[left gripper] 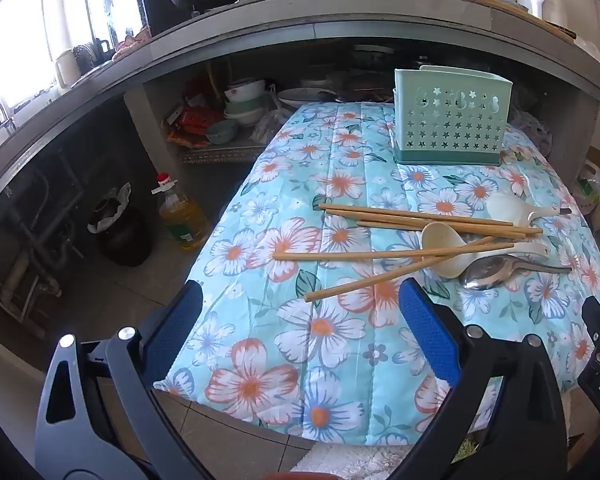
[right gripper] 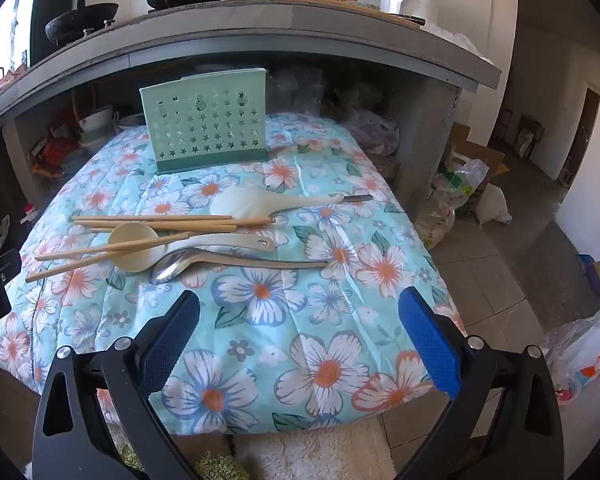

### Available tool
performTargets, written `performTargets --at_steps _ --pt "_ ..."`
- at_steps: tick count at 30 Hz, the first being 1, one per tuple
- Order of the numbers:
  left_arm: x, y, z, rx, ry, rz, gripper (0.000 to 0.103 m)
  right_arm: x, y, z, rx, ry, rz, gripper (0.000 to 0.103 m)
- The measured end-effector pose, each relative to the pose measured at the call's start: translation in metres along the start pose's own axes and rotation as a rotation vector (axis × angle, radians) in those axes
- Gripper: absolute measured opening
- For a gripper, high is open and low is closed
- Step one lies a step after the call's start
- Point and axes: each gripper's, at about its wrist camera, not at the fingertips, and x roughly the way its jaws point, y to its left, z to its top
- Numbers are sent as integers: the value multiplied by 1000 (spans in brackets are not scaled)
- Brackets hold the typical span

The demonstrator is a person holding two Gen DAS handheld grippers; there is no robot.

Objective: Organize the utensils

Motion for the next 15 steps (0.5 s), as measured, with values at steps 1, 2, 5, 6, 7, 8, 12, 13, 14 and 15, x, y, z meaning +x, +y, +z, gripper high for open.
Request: performTargets --at_steps 1,2,5,6,7,8,12,13,14,15 --pt "0 0 0 -1 -2 -1 94 0 0 0 -3 -1 -2 97" --pt "0 0 0 -2 1 -2 94 0 0 0 -3 -3 -2 97" --pt "1 0 0 -6 7 -3 94 0 0 0 -2 -3 -2 97" --pt "1 0 0 -8 11 -3 95 0 0 0 -1 -3 -2 97" --pt "1 0 -1 -9 13 -4 95 0 1 0 0 -3 -2 97" --pt "1 0 -1 -9 15 -4 94 -1 1 -1 0 -2 -2 97" --pt "-1 -2 -1 -9 19 -5 95 1 0 0 1 2 3 97" --pt "-1 -2 -1 -9 20 -6 95 0 0 0 1 2 2 97" --pt "5 3 0 -12 18 -9 94 0 0 0 1 2 2 97" --pt "6 3 -1 -12 17 -7 94 0 0 0 1 2 2 97"
